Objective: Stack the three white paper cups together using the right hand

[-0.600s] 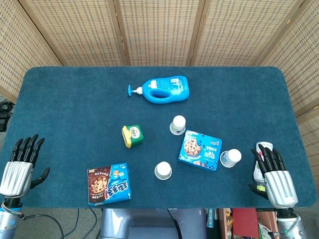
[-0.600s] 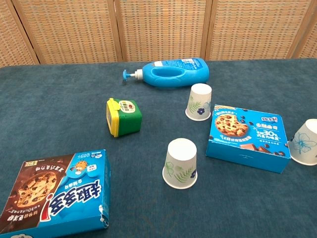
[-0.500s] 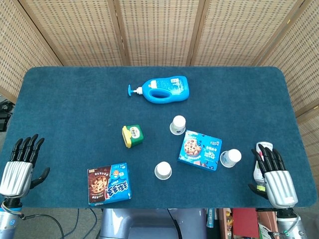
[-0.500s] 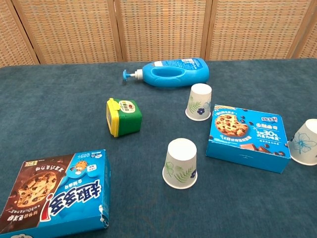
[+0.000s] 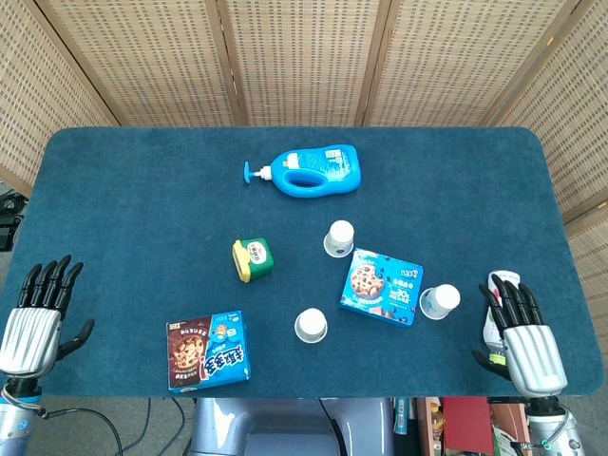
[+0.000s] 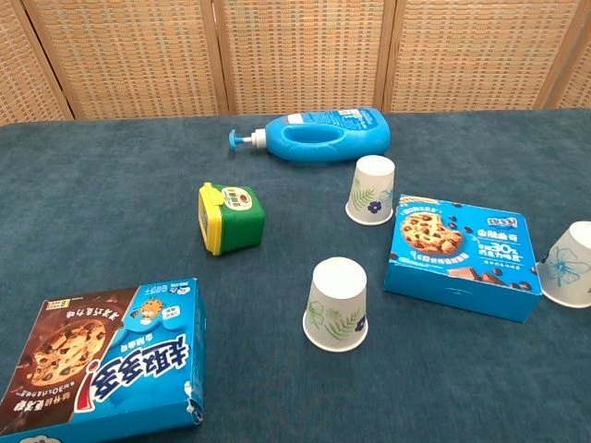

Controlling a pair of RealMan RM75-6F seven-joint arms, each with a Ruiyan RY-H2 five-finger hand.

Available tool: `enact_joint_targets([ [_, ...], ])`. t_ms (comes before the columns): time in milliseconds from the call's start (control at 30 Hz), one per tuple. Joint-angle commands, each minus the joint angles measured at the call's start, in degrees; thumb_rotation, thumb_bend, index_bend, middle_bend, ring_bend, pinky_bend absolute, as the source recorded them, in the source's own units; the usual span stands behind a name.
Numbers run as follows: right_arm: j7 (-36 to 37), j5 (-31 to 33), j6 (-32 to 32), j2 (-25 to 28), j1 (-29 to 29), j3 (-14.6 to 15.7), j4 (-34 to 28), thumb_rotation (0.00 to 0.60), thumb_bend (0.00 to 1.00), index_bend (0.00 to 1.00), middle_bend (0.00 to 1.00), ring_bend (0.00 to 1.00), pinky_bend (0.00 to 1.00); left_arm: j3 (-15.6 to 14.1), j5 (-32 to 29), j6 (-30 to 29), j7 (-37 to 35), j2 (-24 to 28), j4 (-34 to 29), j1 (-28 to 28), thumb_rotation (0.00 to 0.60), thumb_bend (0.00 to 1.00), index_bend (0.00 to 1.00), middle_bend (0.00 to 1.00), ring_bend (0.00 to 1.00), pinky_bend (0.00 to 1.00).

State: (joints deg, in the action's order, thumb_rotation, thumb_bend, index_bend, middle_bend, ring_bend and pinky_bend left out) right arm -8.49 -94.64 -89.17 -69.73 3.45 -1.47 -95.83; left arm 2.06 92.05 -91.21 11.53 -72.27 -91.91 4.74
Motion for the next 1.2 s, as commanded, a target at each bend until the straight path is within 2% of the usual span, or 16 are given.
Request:
enact_joint_targets([
  [33, -0.22, -0.05, -0.03, -0.14, 0.04, -0.04, 0.06, 0.600, 0.10, 0.00, 0.00, 0.00, 0.00, 0.00, 0.02, 0.00, -0.20, 0.10, -0.04, -0.01, 0.600, 0.32, 0.00, 0.00, 0.00, 0.00],
  [300, -0.32, 0.12, 0.45, -0.12, 0.08, 0.21, 0.02, 0.600, 0.10, 0.00, 0.00, 0.00, 0.00, -0.44, -0.40, 1.08, 0.91, 0.83, -0.82, 0.02, 0.600, 0.30, 0.00, 0.00, 0.00, 0.00],
  [500, -0.20, -0.10, 0.51, 0.30, 0.01, 0.48, -0.38, 0.600, 0.10, 0.00, 0.00, 0.00, 0.00, -2.44, -1.81, 4.46, 5.63, 5.09, -6.23, -0.27, 0.600, 0.27, 0.00, 0.00, 0.00, 0.00],
  [967, -0.43, 0.49, 1.83, 0.33, 0.39, 0.67, -0.76, 0.600, 0.10, 0.00, 0.00, 0.00, 0.00, -2.55, -2.13, 5.01, 7.28, 6.17, -8.10, -0.36, 0.600, 0.26, 0.00, 0.00, 0.00, 0.00],
  [1100, 1.02, 1.59, 2.87, -0.19, 1.24, -0.20, -0.31, 0.600, 0.10, 0.11, 0.00, 0.00, 0.00, -2.41, -2.19, 4.86, 7.56, 5.87, -8.00, -0.43, 0.600, 0.26, 0.00, 0.00, 0.00, 0.00],
  [1200, 1.44, 4.08, 6.77, 0.39, 3.72, -1.93, -0.36, 0.600, 0.10, 0.19, 0.00, 0.00, 0.00, -2.38, -2.15, 4.92, 7.92, 5.61, -7.94, -0.40, 0.600, 0.26, 0.00, 0.00, 0.00, 0.00],
])
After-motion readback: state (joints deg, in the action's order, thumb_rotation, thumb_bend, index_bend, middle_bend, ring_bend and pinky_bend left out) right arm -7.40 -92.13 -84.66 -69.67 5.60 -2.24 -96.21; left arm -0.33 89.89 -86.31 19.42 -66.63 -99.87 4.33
